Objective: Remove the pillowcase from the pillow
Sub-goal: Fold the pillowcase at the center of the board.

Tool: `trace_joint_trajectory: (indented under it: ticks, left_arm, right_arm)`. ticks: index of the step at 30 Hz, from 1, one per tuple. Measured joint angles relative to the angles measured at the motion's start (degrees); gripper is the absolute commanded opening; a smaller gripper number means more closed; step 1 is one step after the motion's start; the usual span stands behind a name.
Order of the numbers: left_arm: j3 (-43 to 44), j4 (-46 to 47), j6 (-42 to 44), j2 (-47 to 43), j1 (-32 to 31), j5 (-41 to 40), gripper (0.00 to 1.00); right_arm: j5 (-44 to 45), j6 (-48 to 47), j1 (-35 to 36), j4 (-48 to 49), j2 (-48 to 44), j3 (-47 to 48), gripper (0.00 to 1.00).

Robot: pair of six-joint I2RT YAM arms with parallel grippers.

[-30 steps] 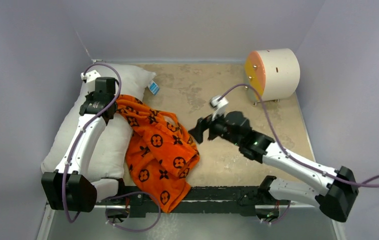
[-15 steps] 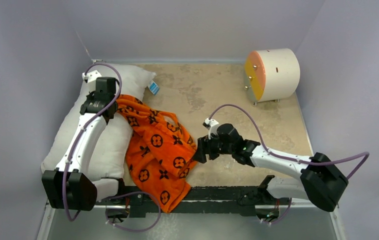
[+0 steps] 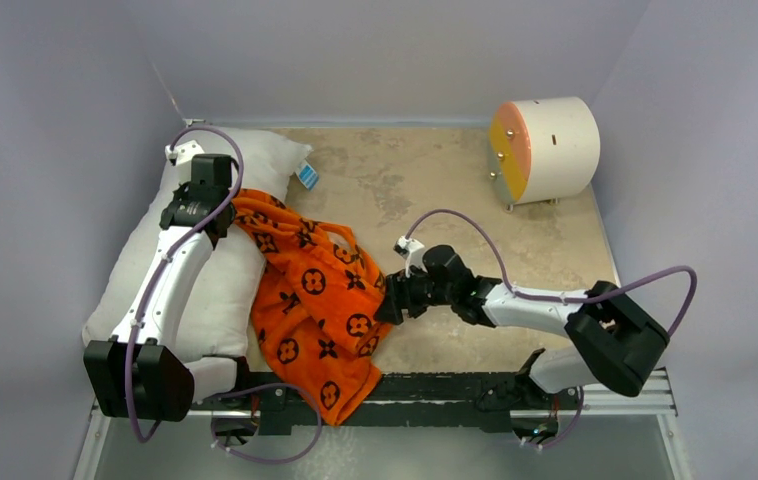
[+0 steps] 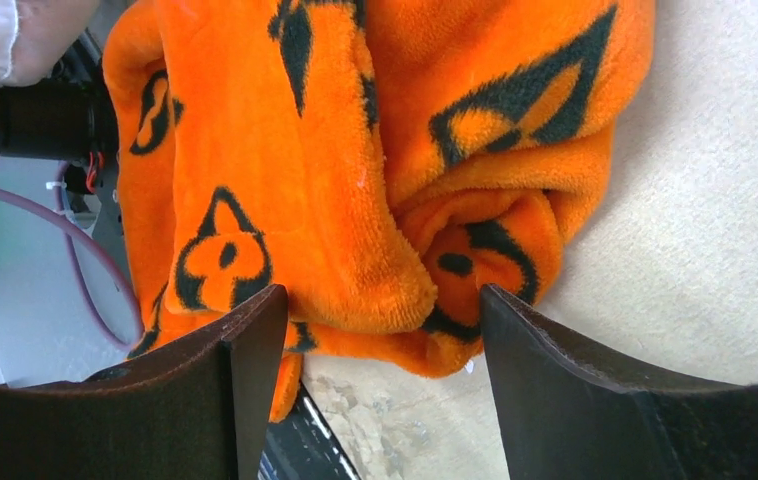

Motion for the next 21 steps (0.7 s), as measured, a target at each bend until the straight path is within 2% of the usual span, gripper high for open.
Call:
trace_joint_trajectory:
  ticks: [2,6,9,10,14,21]
  left_arm:
    - [0.00,0.00,0.22,0.00,0.02,0.02,0.00]
    - [0.00,0.00,0.39,0.00,0.09,0.24,0.00]
    - [0.00,0.00,0.42,0.00,0.11,0.37,0.00]
    - [0.00,0.00,0.39,0.00,0.11,0.42,0.00]
    - [0.00,0.00,0.42,0.00,0.11,0.48,0.00]
    - [0.00,0.00,0.44,0.00,0.11,0.68,0.00]
  right_arm:
    - [-0.04,0.02,0.00,0.74,0.81,0.37,0.67]
    - [-0.04,-0.04,0.00,1.70,0.90,1.70,0.42]
    - [-0.09,0.00,0.00,2.45,0.90,2.38,0.33]
    - [-0.15,0.09,0.00,2.51,0.90,2.49,0.33]
    - [-1.20,0.17,0.00,2.64,0.90,2.58,0.45]
    - [-2.62,0.13,0.02,1.64,0.48,2.58,0.45]
